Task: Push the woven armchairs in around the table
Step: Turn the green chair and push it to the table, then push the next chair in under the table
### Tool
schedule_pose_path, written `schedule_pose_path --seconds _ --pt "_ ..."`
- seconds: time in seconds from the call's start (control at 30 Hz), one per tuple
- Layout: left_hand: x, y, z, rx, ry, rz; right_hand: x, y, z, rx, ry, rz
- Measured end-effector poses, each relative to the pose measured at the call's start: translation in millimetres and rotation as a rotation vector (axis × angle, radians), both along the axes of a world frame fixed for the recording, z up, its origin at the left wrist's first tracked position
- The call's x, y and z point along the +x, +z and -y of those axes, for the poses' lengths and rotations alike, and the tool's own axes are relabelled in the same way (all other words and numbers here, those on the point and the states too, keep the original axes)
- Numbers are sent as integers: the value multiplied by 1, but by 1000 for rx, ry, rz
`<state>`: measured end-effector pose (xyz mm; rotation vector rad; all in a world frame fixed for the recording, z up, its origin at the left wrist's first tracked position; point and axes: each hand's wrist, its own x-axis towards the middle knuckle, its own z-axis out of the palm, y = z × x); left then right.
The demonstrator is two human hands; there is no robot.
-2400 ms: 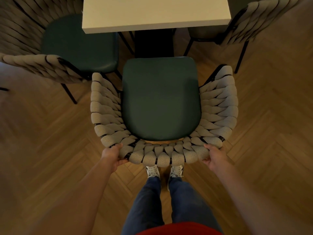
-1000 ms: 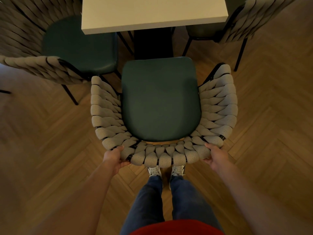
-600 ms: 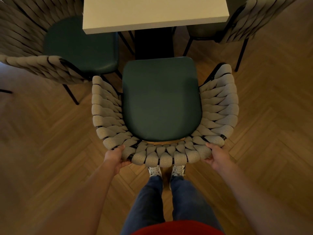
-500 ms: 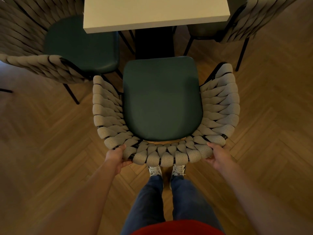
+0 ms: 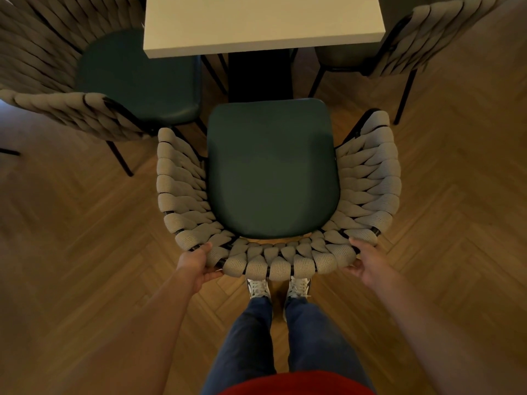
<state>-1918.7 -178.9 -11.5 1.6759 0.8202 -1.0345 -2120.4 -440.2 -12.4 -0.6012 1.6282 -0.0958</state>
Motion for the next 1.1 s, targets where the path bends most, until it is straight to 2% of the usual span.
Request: schedule_pose_path --seconds 0.23,0.4,0.5,0.73,0.93,1.1 --pt "-1 6 0 57 -35 11 -2 -3 -1 -9 3 -1" --pt "-5 13 -11 393 -357 213 1 8 -6 -537 67 -255" --pt "-12 20 -14 456 -376 345 7 16 -9 -606 154 -197" --pt "-17 40 -8 135 -205 375 37 22 -30 -361 375 49" --pt "-12 48 -41 57 -194 288 59 40 -79 -100 471 188" --pt "4 47 -99 29 -114 228 87 45 -138 -49 524 204"
